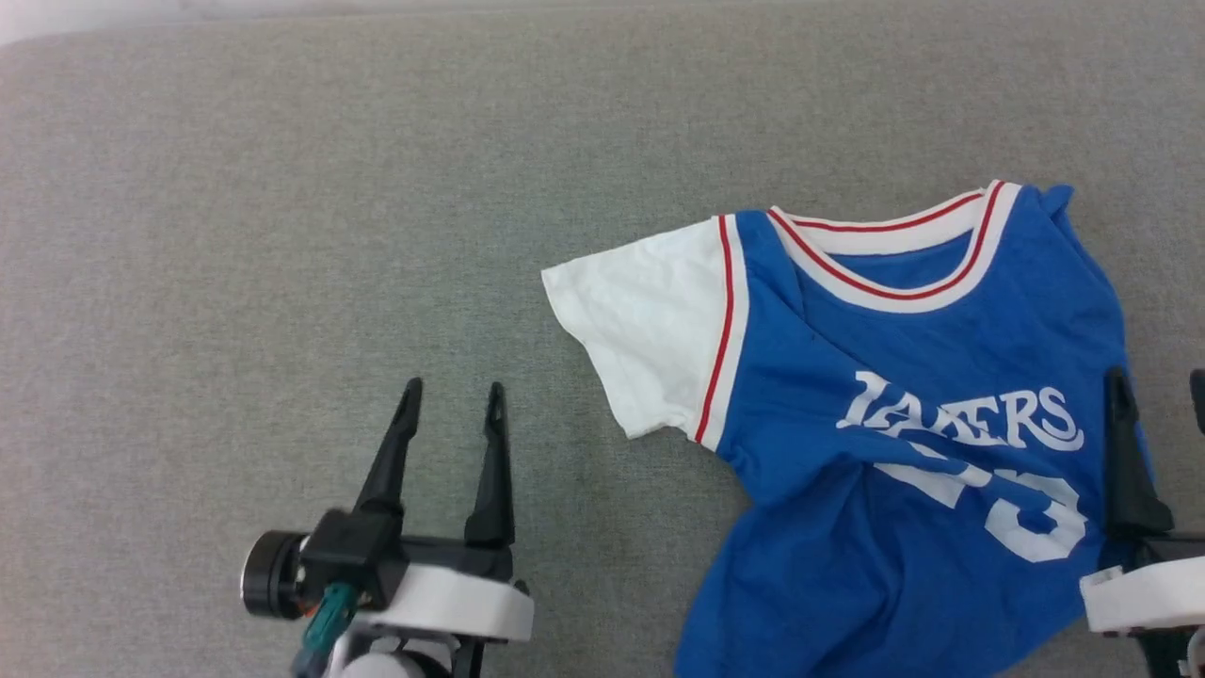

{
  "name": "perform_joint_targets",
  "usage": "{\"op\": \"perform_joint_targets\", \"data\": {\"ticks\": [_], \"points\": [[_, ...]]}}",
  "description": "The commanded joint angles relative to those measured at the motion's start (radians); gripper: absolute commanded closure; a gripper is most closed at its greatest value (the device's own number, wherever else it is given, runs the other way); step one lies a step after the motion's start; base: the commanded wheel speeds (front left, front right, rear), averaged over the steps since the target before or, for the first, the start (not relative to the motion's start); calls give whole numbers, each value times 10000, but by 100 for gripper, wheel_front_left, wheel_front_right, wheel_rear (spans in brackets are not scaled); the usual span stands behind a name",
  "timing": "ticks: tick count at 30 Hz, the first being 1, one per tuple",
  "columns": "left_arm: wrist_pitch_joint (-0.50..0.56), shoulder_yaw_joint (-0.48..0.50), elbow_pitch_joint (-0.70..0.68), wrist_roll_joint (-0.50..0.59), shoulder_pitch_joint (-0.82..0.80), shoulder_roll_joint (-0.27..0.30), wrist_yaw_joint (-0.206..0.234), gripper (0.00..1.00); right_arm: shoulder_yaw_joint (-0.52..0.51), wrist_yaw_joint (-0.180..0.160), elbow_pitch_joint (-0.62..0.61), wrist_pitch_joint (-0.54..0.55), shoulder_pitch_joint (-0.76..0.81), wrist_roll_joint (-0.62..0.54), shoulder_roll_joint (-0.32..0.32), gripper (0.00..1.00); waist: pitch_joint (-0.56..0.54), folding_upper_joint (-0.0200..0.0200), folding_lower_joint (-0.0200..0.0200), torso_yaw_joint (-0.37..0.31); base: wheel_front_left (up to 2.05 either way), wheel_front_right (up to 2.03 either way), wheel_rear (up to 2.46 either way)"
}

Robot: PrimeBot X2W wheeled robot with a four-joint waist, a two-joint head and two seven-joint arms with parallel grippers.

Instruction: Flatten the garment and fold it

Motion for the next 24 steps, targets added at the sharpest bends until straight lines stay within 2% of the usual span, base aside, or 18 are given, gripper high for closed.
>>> {"op": "perform_joint_targets", "data": {"ticks": [1,4,8,11,16,21,24], "points": [[299,-56,62,143,-303,133,-67,0,114,-17,139,-199,-34,84,34,0,131,0,1,-106,0,0,0],[1354,-294,143,467,-1273,479,-375,0,156,-17,262,-318,-199,55,35,0,312,0,1,-134,0,0,0],[4109,-942,721,873,-2923,818,-1095,0,127,-17,246,-338,-427,-32,36,0,603,0,1,-74,0,0,0],[5873,-1144,1215,864,-4015,685,-1368,0,286,-17,240,-270,-566,31,36,0,889,0,1,-64,0,0,0],[7870,-1109,2063,514,-4967,304,-1234,0,552,-17,271,-219,-745,129,36,0,1354,0,1,-152,0,0,0],[8661,-1169,2751,736,-5529,259,-945,0,657,-17,287,-164,-874,79,37,0,1693,0,1,-250,0,0,0],[8861,-1203,3152,703,-5787,218,-931,0,688,-17,290,-159,-958,81,37,0,1811,0,1,-318,0,0,0]]}}
